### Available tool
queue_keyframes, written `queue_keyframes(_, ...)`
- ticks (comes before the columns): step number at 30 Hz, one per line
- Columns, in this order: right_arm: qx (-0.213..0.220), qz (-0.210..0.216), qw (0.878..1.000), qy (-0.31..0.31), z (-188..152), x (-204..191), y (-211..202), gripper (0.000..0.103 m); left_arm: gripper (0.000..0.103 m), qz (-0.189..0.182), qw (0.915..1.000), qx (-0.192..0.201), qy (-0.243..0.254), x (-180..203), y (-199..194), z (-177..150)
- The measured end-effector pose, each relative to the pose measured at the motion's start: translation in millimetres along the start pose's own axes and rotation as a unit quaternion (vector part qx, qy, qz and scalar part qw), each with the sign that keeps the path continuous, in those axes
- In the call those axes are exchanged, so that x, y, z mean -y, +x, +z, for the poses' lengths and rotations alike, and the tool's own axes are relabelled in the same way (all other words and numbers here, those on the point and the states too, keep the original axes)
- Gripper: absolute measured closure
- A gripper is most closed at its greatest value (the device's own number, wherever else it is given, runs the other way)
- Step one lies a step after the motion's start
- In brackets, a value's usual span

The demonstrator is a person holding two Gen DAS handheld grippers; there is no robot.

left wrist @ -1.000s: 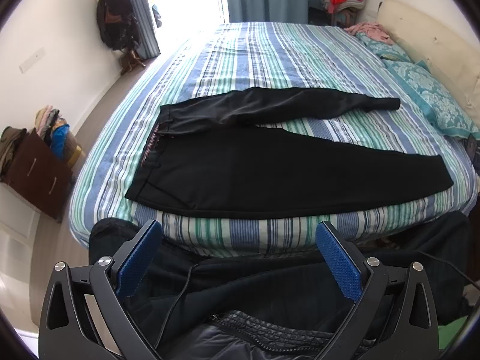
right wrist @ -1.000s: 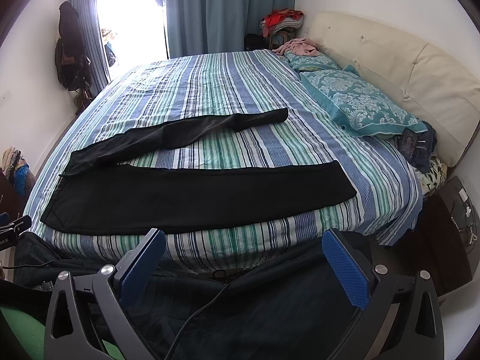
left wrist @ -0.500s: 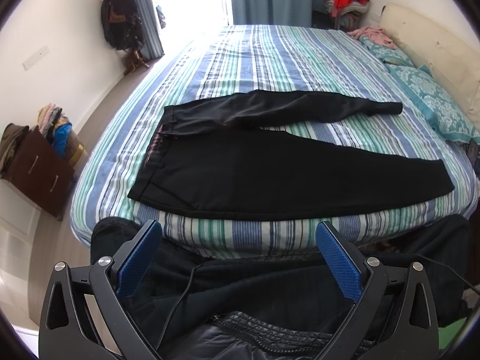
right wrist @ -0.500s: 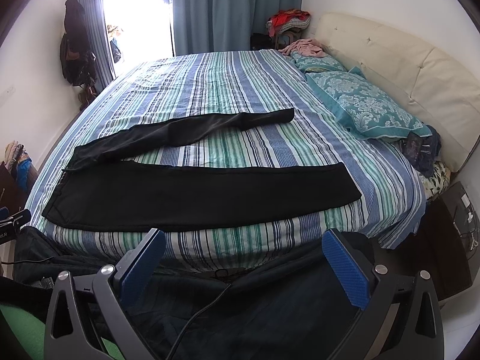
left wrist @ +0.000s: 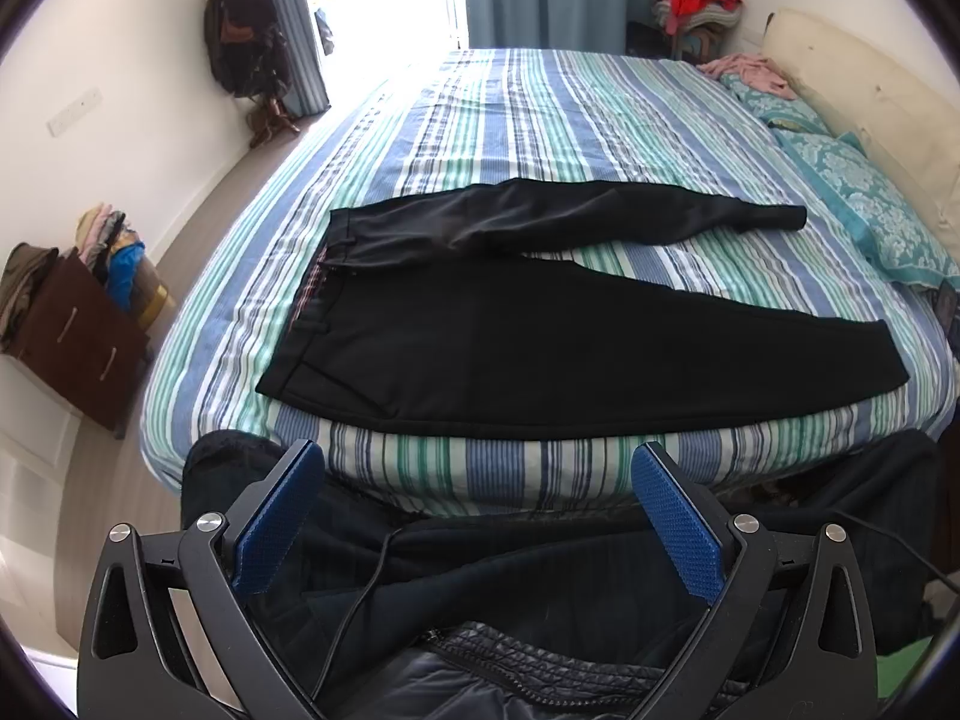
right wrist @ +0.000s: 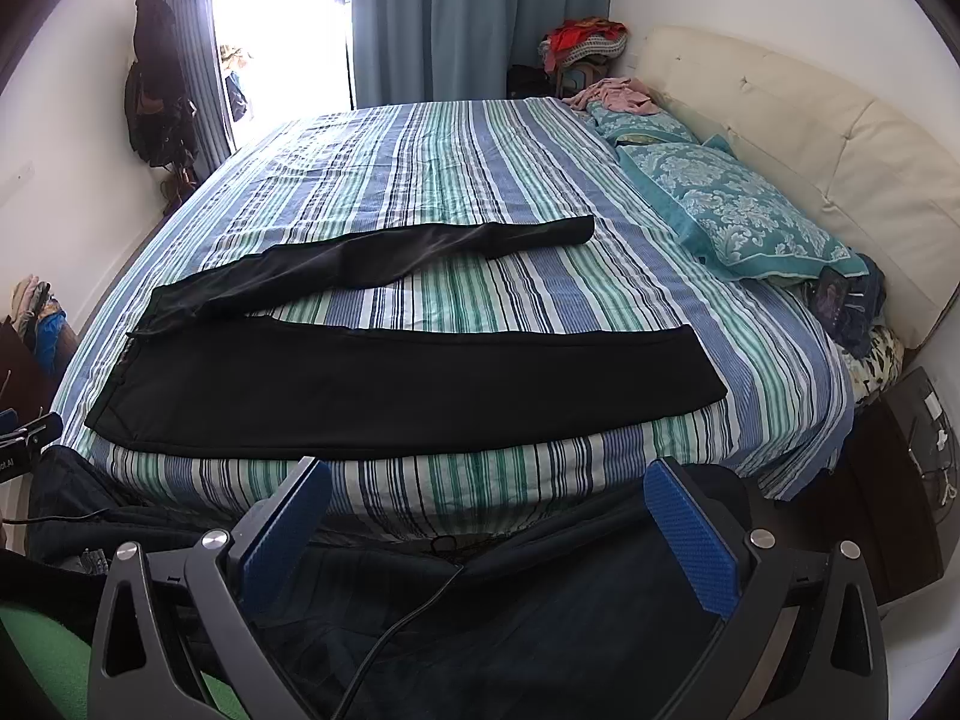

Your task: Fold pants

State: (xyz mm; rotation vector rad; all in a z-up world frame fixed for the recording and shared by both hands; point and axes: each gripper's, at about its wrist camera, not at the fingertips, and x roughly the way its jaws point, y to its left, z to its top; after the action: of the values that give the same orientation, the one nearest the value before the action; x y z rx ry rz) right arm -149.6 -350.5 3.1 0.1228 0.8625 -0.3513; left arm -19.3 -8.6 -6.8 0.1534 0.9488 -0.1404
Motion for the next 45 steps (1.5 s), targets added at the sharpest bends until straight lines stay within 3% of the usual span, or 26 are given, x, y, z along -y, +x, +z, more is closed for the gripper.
queue_keyframes(45, -0.006, 0.005, 1.0, -0.009, 0.4, -5.4, 5.3, 0.0, 0.001, 0.001, 1.0, -0.001, 0.0, -3.9, 1.5, 0.0)
